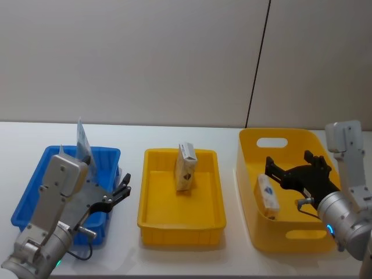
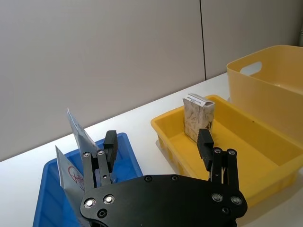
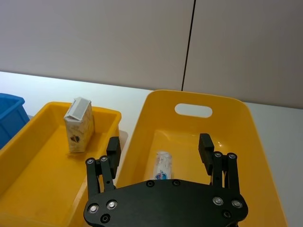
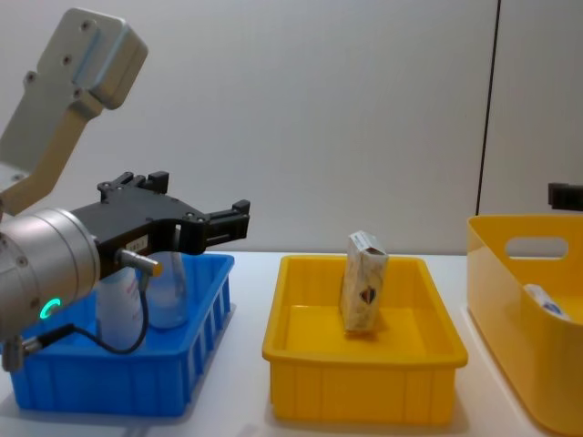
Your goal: Bimanual collaborative sorting of washing and personal care products
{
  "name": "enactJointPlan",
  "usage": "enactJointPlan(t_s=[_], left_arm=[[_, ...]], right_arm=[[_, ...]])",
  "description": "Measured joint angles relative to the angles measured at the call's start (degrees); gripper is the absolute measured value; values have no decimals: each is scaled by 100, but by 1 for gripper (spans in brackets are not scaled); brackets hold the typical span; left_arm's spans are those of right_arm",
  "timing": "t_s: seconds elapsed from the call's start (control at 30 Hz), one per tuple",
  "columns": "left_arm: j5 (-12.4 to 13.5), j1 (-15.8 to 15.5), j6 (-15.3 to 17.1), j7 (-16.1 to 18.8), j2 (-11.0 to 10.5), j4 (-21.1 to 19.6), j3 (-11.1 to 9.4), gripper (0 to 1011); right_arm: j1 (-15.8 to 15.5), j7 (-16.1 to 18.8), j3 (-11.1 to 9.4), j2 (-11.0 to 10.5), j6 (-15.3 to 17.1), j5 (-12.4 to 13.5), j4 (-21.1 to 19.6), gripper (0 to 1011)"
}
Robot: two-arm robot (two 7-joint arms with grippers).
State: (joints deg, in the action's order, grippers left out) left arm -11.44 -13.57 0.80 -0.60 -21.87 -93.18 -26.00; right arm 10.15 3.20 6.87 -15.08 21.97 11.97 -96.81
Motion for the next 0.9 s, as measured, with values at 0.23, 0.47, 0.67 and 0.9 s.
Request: enactJointPlan(t_s=[0.23,0.47,0.67,0.9], left_arm=[[85,39,44,112,16,-33,25,1001],[193,136,240,326,42,-132,110,1001],[232,252,505,551,68,-235,236,1001],[251,395,824,798,107,-338,417,1001]], right_arm=[[-9,11,6,3,-35,-13,-24,1004],[-14,17,10,3,-61,-22,-38,1004],[-16,21,13,3,-72,-27,-45,1004],[-19,27,14,3,-81,-32,-50,1004]])
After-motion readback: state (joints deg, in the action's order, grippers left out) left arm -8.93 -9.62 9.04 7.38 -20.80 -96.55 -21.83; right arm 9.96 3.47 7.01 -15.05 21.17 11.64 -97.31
